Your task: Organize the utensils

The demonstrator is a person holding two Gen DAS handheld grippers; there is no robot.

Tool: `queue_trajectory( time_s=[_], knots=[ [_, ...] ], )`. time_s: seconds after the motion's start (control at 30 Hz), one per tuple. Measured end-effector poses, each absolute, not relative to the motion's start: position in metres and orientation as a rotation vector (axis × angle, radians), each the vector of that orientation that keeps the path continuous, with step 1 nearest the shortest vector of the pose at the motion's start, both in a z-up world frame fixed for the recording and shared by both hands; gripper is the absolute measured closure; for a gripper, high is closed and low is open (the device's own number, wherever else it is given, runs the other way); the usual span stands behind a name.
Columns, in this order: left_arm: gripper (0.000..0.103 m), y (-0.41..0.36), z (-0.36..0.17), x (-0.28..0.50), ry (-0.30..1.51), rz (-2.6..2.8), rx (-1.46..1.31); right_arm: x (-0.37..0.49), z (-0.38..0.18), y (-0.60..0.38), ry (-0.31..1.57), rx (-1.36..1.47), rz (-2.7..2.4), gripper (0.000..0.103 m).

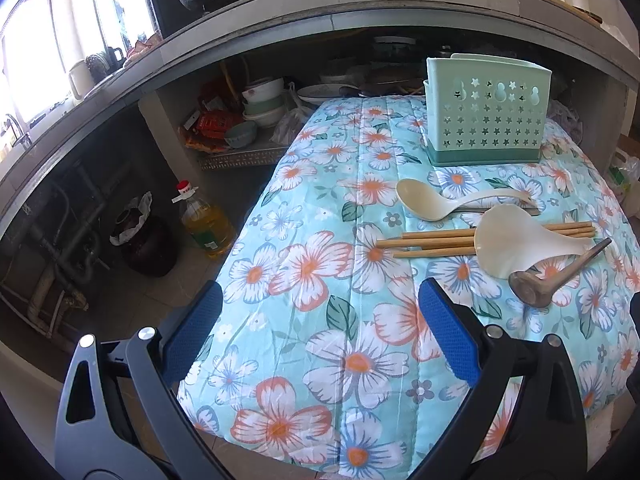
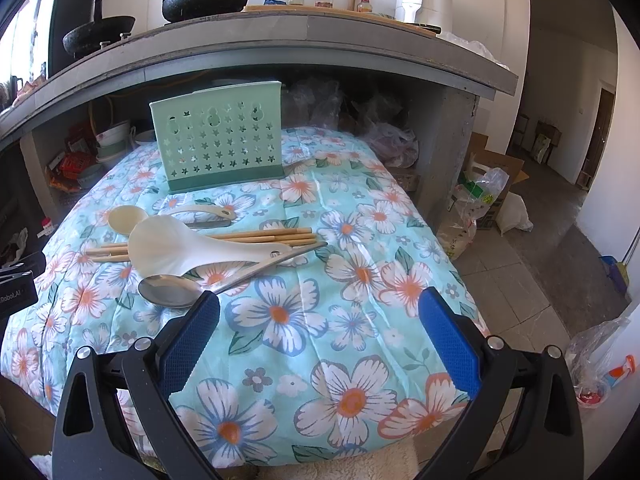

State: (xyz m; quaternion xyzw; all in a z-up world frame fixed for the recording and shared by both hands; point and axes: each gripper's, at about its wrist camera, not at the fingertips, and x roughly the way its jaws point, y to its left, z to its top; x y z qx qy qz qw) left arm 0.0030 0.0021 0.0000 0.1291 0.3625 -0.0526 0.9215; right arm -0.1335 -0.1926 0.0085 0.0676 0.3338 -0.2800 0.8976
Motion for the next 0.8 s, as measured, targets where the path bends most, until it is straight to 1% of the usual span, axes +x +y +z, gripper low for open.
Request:
queue_trajectory(
  time_s=[0.8],
  knots=[
    [0.009,0.0052,0.0036,0.0059,0.742,-0.11,0.258,-0.1334,0.0099,-0.1918,0.689,0.136,-0.583,0.006]
  ],
)
